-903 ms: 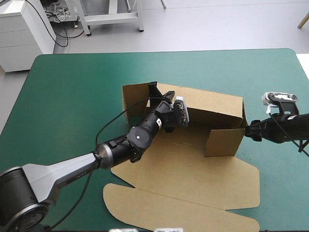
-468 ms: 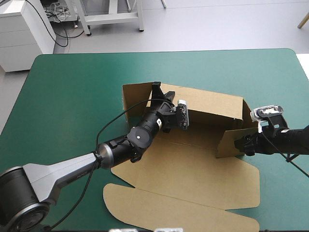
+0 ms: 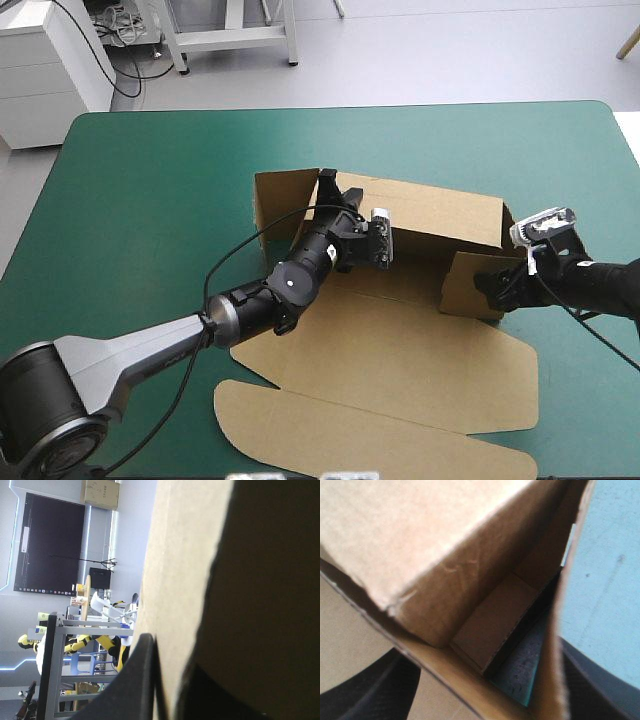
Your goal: Fold the box
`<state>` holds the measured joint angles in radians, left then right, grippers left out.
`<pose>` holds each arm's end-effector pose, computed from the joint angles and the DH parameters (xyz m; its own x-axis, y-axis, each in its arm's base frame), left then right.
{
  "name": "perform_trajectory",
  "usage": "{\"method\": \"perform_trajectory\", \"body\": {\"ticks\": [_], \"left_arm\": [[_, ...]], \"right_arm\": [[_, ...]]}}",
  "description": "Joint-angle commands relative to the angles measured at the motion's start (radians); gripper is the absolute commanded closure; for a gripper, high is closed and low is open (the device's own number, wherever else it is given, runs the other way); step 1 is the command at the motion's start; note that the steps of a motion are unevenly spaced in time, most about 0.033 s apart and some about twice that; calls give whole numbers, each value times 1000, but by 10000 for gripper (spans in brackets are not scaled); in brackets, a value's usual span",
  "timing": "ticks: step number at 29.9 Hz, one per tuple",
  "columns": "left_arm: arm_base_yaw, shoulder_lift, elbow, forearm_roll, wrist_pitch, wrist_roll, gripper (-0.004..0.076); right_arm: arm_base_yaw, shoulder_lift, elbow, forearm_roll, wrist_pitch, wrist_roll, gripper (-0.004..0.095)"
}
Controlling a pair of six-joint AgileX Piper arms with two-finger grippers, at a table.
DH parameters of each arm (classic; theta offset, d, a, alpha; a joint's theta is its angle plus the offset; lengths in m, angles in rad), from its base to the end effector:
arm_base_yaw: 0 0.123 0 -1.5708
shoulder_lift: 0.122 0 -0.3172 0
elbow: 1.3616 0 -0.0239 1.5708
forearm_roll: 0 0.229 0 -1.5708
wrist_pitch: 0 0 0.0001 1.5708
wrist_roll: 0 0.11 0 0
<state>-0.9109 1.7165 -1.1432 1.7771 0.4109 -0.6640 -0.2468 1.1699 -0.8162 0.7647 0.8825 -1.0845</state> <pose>0.2737 -0.2824 0.3039 0.3571 0.8984 -0.2556 0.4299 0.0848 0.8989 0.1997 0.0104 0.3131 -0.6543 -0.2811 -0.7020 -0.4822 0.8702 0.1010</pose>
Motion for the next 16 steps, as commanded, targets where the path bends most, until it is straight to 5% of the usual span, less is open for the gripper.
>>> {"method": "perform_trajectory", "body": {"ticks": [1, 8, 16], "left_arm": [[4, 7, 17, -70, -72, -19, 731], [4, 7, 17, -72, -75, -21, 731], [4, 7, 17, -78, -71, -24, 731]], "right_arm": [[52, -11, 28, 62, -67, -25, 263], [184, -27, 132, 178, -349, -25, 263], [232, -31, 137, 189, -348, -12, 263]]}}
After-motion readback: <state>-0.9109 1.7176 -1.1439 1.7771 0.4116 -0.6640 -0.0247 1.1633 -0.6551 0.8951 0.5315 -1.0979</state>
